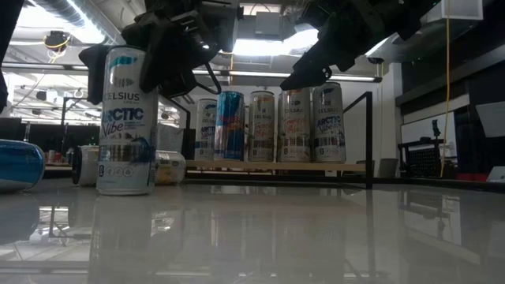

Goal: Place canned beverage on shelf
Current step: Put the white soda can aligned with the other white soda can on the shelf

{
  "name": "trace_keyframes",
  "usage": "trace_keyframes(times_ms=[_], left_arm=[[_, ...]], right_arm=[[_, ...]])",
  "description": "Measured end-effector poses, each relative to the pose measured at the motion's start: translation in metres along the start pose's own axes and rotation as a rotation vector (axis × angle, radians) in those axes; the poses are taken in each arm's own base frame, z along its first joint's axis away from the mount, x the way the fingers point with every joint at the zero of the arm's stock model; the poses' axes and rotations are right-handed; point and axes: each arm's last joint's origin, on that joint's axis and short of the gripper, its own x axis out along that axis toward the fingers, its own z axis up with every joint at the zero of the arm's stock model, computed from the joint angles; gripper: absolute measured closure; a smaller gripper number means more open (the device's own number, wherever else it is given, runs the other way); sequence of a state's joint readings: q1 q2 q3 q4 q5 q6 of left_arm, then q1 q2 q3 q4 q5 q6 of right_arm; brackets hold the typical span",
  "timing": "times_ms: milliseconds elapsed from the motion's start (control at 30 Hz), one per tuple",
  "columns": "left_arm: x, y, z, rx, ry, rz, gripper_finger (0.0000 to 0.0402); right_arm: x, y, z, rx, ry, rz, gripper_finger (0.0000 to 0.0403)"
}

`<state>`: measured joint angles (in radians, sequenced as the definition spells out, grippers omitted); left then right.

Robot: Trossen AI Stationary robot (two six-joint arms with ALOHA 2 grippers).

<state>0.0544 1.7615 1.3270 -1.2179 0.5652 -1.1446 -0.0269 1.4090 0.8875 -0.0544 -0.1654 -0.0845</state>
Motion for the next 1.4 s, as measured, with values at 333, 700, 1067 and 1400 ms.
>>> trace_keyframes(times_ms=[333, 700, 1067, 1400], left_arm=[[-0.002, 0.001, -0.002, 0.009, -0.001, -0.007, 0.0030], [-0.024, -0.004, -0.013, 0.095, -0.091, -0.059, 0.0034], [-0.055, -0.018, -0.021, 0.198, -0.283, -0.084, 0.0034], [-0.092, -0.023, -0.063, 0.623, -0.672, 0.110, 0.0034]], right_arm=[[0.000, 0.000, 0.000, 0.000, 0.000, 0.000, 0.0052], [0.000, 0.000, 0.000, 0.001, 0.001, 0.000, 0.0052], [0.000, 0.000, 0.000, 0.000, 0.002, 0.000, 0.0052], [0.000, 0.000, -0.001, 0.002, 0.012, 0.002, 0.0052]])
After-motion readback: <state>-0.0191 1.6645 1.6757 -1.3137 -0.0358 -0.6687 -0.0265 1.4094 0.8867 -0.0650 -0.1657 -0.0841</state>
